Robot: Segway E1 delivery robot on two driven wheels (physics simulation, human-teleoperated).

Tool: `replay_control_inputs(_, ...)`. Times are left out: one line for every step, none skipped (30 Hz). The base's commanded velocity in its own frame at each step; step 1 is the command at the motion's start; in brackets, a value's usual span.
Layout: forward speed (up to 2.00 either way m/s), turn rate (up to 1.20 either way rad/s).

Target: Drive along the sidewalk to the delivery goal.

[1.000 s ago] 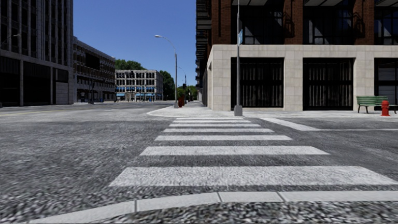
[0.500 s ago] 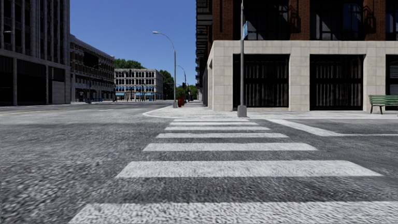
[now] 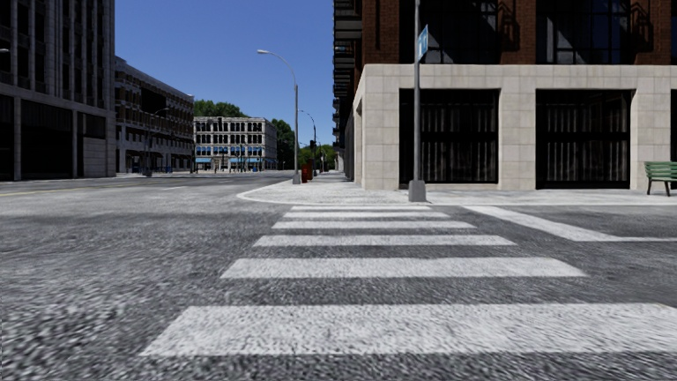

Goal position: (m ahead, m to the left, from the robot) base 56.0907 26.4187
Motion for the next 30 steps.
replay_control_inputs(1.30, 0.00)
replay_control_inputs(1.44, 0.00)
replay_control_inputs(1.49, 0.00)
replay_control_inputs(1.51, 0.00)
replay_control_inputs(1.51, 0.00)
replay_control_inputs(1.51, 0.00)
replay_control_inputs(1.51, 0.00)
replay_control_inputs(1.51, 0.00)
replay_control_inputs(1.51, 0.00)
replay_control_inputs(1.51, 0.00)
replay_control_inputs(1.51, 0.00)
replay_control_inputs(1.51, 0.00)
replay_control_inputs(1.51, 0.00)
replay_control_inputs(1.51, 0.00)
replay_control_inputs(1.51, 0.00)
replay_control_inputs(1.51, 0.00)
replay_control_inputs(1.51, 0.00)
replay_control_inputs(1.51, 0.00)
replay_control_inputs(1.51, 0.00)
replay_control_inputs(1.51, 0.00)
replay_control_inputs(1.51, 0.00)
replay_control_inputs(1.51, 0.00)
replay_control_inputs(1.51, 0.00)
replay_control_inputs(1.51, 0.00)
replay_control_inputs(1.51, 0.00)
replay_control_inputs(1.51, 0.00)
replay_control_inputs(1.51, 0.00)
replay_control_inputs(1.51, 0.00)
replay_control_inputs(1.49, 0.00)
replay_control_inputs(1.48, 0.00)
